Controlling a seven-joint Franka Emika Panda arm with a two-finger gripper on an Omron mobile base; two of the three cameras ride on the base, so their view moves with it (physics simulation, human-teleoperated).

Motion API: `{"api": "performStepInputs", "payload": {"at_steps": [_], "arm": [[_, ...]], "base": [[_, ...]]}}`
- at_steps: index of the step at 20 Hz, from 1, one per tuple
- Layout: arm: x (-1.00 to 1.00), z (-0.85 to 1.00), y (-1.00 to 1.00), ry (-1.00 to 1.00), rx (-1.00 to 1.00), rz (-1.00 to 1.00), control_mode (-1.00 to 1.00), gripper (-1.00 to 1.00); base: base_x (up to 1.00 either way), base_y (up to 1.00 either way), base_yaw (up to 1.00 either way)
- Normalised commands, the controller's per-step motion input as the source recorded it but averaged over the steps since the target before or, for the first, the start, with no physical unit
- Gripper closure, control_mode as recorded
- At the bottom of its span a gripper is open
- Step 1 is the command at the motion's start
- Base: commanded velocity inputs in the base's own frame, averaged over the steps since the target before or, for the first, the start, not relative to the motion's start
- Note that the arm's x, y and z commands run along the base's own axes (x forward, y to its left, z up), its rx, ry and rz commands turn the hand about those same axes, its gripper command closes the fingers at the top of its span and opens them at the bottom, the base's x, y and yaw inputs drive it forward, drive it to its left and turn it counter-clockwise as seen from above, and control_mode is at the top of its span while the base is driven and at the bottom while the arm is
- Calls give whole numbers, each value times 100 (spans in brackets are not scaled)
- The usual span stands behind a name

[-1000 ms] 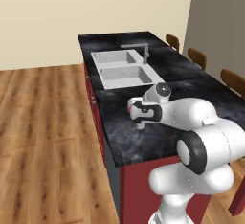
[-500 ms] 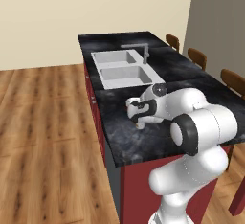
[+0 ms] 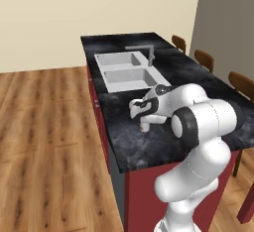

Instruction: Place the liquor on the top shelf of the fridge to keep it out of children's reach, and place the onion and lime on lower shelves for easy access.

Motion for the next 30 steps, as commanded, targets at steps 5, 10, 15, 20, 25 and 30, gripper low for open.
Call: {"api": "performStepInputs", "payload": {"at_steps": [5,10,15,20,25,30], "arm": [[10,-10,0,0,0,0,-100,100],[-13,2,0,0,0,0,-100,100],[-58,64,0,-1,0,0,-100,100],[-61,100,-3,-2,0,0,-100,100],[-67,100,-8,0,0,-2,-100,100],[-91,94,-21,-6,0,-5,-100,100]], "base": [[0,0,0],[0,0,0],[0,0,0],[0,0,0],[0,0,0],[0,0,0]]}}
